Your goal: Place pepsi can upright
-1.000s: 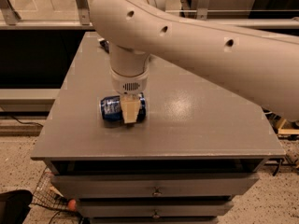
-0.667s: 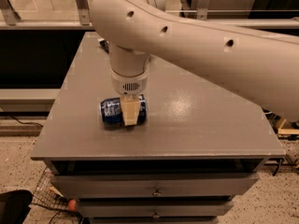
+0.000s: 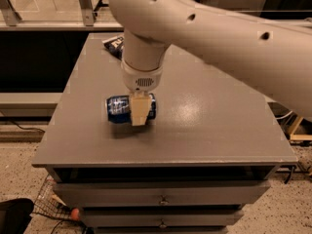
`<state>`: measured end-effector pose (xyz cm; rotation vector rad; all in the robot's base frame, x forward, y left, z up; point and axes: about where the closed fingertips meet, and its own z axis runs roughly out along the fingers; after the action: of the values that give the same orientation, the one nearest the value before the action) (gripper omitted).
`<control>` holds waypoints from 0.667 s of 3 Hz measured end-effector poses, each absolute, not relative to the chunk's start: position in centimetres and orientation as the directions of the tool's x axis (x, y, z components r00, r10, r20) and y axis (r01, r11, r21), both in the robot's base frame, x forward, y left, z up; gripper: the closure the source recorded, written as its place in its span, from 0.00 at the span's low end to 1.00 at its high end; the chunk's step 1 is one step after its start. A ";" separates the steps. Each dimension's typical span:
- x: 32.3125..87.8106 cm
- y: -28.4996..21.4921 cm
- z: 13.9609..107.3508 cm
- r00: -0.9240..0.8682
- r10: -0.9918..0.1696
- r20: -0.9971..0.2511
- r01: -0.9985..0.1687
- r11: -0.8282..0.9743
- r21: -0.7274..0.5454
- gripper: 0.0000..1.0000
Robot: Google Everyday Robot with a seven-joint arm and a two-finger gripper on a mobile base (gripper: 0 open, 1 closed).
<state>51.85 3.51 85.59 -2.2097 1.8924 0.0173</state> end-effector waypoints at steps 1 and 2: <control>51.8 2.7 89.3 0.188 -0.930 -0.316 -0.969 -0.123 -0.215 1.00; 52.0 1.6 91.5 0.181 -0.856 -0.485 -0.966 -0.063 -0.251 1.00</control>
Offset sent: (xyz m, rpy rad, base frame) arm 0.0094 -0.0398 0.0956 0.6333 -0.0803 -0.0430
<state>51.98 1.57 91.52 -1.9493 1.7060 0.2814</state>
